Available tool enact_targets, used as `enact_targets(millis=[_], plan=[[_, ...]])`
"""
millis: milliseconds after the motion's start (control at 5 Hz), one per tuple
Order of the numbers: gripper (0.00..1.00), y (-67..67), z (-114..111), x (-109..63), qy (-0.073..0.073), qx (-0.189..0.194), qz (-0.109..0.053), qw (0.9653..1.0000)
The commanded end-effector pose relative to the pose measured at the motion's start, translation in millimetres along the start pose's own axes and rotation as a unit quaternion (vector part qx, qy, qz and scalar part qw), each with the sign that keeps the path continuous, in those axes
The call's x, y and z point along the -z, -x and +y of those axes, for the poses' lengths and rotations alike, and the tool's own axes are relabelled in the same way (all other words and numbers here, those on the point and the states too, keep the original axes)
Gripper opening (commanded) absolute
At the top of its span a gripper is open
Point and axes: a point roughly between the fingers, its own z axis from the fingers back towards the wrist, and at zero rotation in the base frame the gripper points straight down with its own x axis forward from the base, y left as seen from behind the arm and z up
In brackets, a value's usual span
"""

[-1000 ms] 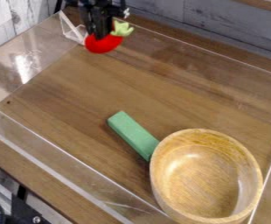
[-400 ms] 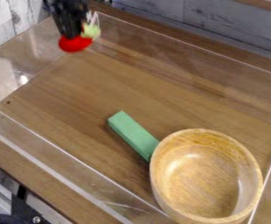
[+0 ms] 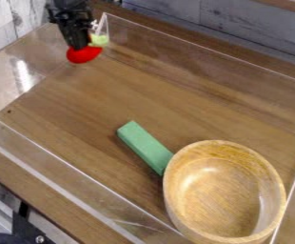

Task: Move the red object to the left side of the table

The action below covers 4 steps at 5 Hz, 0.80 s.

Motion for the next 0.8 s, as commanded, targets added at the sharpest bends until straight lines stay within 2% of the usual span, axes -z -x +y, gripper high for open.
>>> enact_targets(millis=[0,200,400,600], plan=[[1.00,-5.9,1,-20.8,0.026,-0.039,-0.035,0.9983],[1.00,-3.5,6,-31.4,0.073,-0.088,-0.038,0.9928],[1.00,-4.3,3,-33.0,0.072,-0.118,-0.044,0.9894],[1.00,-7.9,0,-30.7,0.071,-0.161,-0.056,0.9827]])
